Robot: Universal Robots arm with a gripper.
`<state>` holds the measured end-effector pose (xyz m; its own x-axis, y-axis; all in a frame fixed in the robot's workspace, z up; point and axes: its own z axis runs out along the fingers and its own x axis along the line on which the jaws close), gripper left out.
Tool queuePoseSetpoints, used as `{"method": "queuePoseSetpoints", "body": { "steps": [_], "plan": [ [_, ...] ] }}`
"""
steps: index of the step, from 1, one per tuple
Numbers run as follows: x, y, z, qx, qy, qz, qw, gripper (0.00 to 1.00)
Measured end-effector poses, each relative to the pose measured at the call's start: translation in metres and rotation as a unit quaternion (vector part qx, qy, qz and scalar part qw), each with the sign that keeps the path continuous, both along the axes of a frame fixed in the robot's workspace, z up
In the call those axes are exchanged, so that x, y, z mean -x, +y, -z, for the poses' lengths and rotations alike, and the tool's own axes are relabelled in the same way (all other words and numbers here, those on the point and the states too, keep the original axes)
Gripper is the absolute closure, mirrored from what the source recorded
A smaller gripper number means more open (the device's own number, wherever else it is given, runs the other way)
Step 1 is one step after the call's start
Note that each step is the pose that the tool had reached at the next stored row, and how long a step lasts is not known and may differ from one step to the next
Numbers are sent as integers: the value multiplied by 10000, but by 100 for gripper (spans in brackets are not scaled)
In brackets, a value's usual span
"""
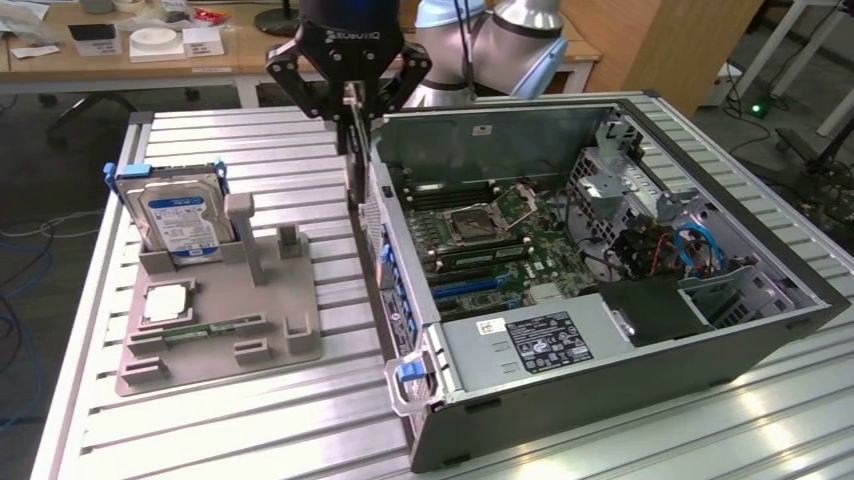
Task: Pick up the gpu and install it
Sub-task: 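Pick up the gpu and move the gpu toward the slot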
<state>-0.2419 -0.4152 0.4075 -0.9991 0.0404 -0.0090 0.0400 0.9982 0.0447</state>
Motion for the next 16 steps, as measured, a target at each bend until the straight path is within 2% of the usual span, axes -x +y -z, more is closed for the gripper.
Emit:
{"method": "queuePoseSetpoints", "body": {
  "steps": [16],
  "plan": [
    [-540,0,4,0,16,-65,10000,73]
  ]
}}
